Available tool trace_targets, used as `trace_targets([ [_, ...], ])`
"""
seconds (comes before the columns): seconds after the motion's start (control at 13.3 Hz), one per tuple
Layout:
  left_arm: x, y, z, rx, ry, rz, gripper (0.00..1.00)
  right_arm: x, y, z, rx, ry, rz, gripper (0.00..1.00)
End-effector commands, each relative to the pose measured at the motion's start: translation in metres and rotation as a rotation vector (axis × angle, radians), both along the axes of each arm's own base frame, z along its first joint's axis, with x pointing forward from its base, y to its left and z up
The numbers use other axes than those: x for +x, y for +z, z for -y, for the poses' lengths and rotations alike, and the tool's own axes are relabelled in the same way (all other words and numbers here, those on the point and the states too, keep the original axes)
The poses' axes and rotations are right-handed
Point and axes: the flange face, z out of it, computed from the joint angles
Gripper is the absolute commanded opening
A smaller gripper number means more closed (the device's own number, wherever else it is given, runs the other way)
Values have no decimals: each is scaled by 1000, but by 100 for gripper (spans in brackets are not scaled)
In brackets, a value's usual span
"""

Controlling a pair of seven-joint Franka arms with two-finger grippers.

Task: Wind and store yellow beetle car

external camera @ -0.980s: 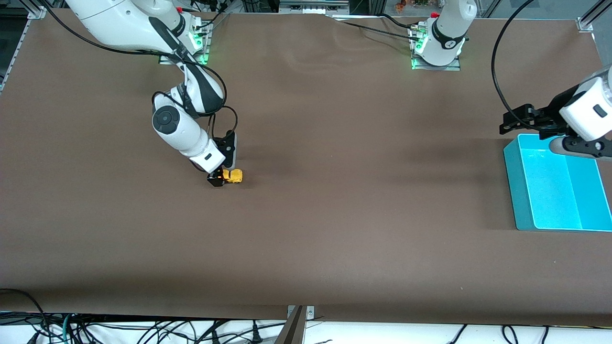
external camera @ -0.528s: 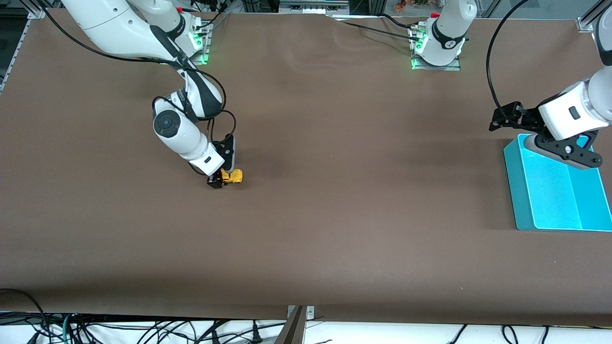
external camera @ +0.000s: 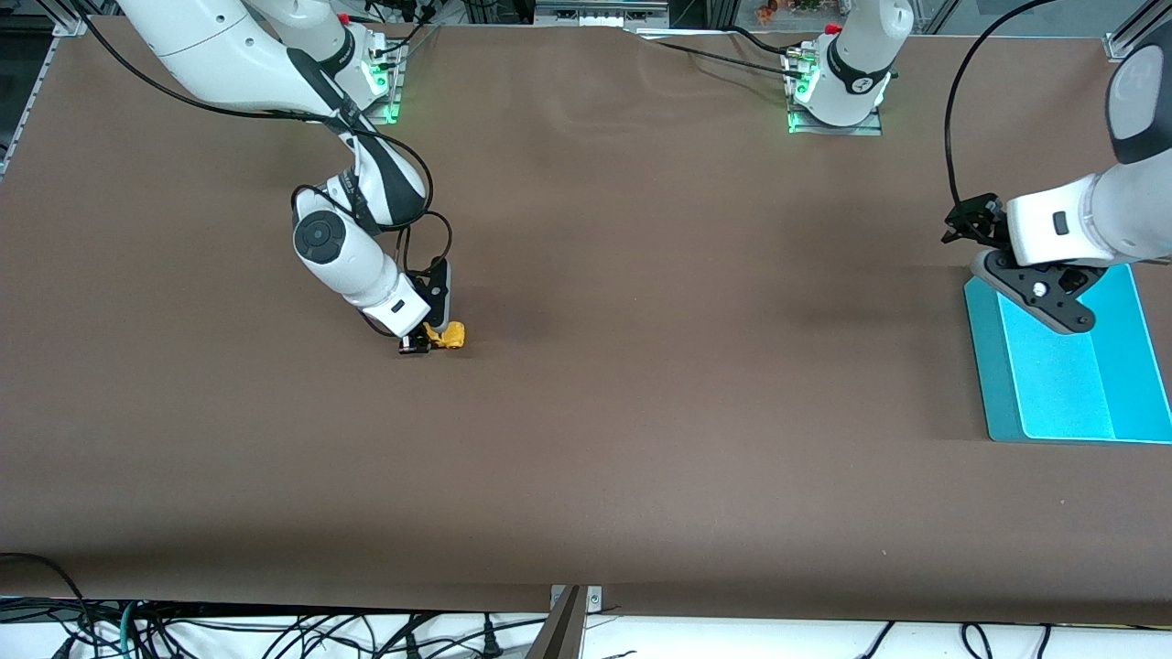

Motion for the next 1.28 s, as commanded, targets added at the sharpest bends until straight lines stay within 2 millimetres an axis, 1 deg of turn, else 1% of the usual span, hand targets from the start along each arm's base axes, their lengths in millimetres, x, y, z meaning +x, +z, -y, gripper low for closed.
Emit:
trace_targets([
  [0.0, -1, -12, -2, 2, -174, 14, 100, 1, -11, 5, -12, 3, -26, 10],
  [0.08, 0, -19, -6, -14, -225, 20, 100, 1, -13, 10, -19, -1, -38, 10],
  [0.15, 1, -27, -6, -31, -300, 29, 100, 4, -17, 25, -40, -20, -56, 10],
  [0.23, 3, -35, -9, -44, -356, 38, 100, 5, -20, 36, -56, -28, -73, 10],
  [0.38, 1, -45, -14, -63, -376, 29, 100, 5, -30, 65, -98, -58, -123, 10],
  [0.53, -1, -49, -16, -64, -372, 21, 100, 6, -36, 93, -136, -73, -164, 10],
  [0.68, -1, -63, -16, -78, -441, 33, 100, 9, -39, 118, -155, -43, -165, 10],
  [0.83, -2, -73, -21, -93, -489, 42, 100, 7, -45, 136, -170, -16, -175, 10],
  [0.98, -4, -79, -20, -100, -511, 32, 100, 6, -48, 156, -185, 12, -181, 10],
  [1.13, -3, -90, -21, -115, -595, 46, 100, 6, -50, 176, -199, 20, -185, 10],
  [1.21, -3, -92, -24, -119, -621, 53, 100, 5, -51, 185, -206, 28, -188, 10],
])
